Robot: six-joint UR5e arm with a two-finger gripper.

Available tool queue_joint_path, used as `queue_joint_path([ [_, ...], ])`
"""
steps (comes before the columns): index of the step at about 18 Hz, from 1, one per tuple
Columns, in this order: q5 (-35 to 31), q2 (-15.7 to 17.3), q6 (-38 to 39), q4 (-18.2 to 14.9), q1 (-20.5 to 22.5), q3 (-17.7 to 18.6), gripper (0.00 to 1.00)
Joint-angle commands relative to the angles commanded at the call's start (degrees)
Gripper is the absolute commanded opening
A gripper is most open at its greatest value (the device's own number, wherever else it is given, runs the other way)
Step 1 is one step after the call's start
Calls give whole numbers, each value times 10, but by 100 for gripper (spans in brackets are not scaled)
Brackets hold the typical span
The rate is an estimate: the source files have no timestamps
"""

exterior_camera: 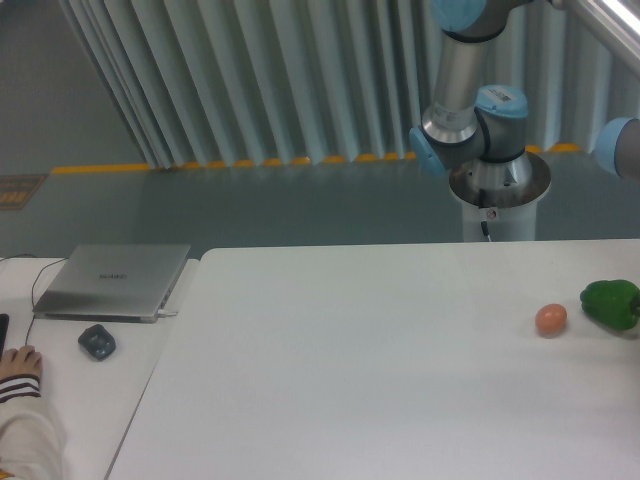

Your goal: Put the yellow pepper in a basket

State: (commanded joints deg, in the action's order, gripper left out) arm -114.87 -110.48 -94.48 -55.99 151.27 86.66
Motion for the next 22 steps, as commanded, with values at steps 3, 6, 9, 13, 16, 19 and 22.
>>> queue_joint_path([
  [3,25,2,3,0,-2,-2,100],
  [6,35,7,13,-1,-28,1,100],
  [9,46,21,41,-11,-61,17,100],
  [13,133,37,52,-66,-85,25,100],
  [16,202,41,55,-115,-89,25,100],
  [19,253,41,54,-144,-109,25,100],
  [22,280,41,55,-168,-110,25,100],
])
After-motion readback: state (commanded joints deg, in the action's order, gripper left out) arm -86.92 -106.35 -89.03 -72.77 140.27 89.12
